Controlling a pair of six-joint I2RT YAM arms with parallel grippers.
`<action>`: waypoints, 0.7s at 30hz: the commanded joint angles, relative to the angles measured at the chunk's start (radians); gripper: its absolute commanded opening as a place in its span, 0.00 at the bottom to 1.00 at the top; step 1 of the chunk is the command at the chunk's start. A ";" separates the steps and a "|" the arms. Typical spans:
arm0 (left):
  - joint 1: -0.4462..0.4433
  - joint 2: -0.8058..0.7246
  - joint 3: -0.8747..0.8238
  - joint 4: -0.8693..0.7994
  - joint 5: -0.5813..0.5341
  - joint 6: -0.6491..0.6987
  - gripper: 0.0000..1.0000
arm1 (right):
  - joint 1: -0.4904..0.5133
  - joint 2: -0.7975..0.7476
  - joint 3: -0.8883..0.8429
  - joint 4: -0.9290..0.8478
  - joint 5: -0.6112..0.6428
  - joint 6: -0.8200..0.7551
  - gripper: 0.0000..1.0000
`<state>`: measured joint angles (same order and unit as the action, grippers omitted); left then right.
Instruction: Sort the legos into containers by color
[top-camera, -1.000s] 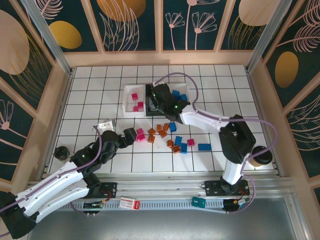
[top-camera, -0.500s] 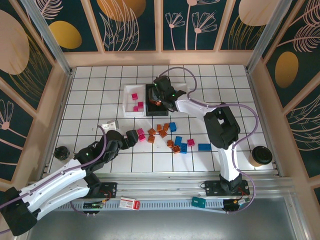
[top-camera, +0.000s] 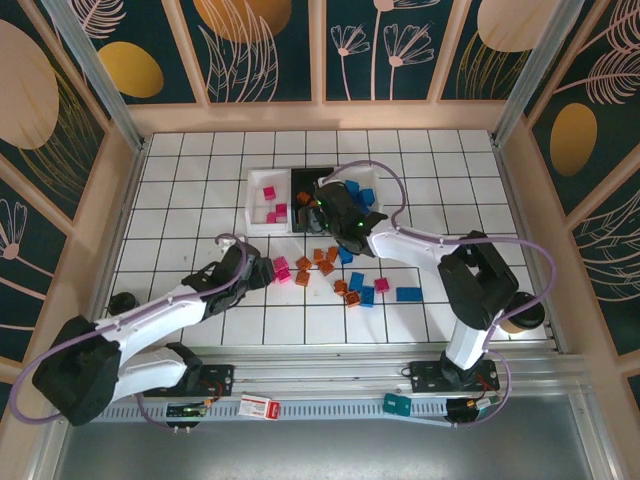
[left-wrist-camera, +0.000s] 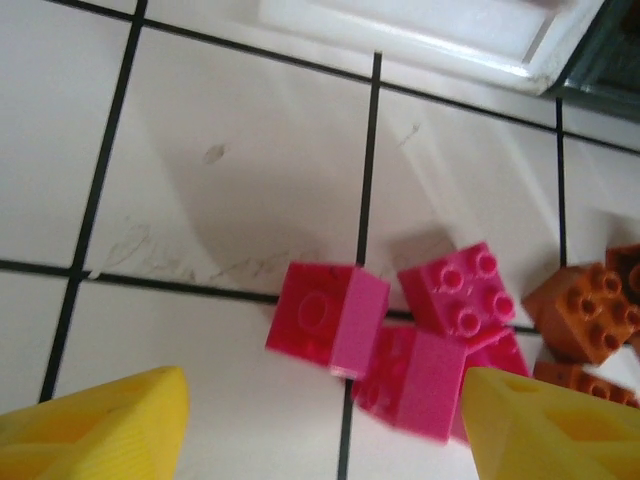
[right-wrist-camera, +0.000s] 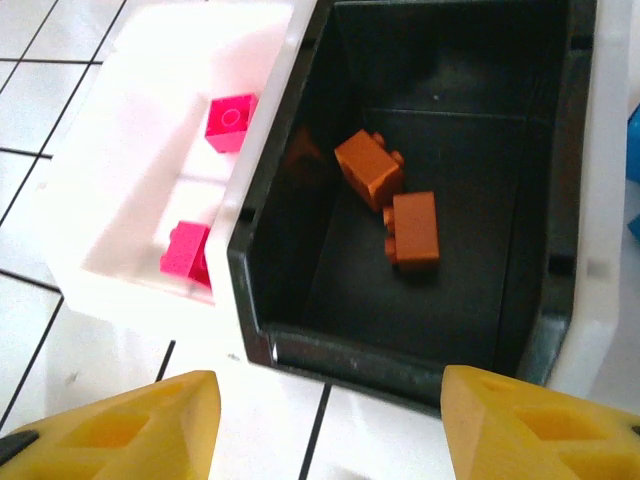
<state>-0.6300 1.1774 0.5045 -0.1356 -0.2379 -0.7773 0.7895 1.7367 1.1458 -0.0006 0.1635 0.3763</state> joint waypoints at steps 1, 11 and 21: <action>0.052 0.063 0.046 0.107 0.081 0.051 0.71 | 0.008 -0.081 -0.060 0.048 0.016 0.022 0.61; 0.096 0.269 0.058 0.189 0.121 0.061 0.60 | 0.010 -0.209 -0.197 0.056 0.037 0.041 0.61; 0.100 0.239 0.028 0.196 0.107 0.047 0.30 | 0.010 -0.274 -0.257 0.056 0.062 0.052 0.61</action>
<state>-0.5346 1.4494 0.5545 0.0589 -0.1307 -0.7277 0.7940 1.4971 0.9112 0.0277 0.1913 0.4046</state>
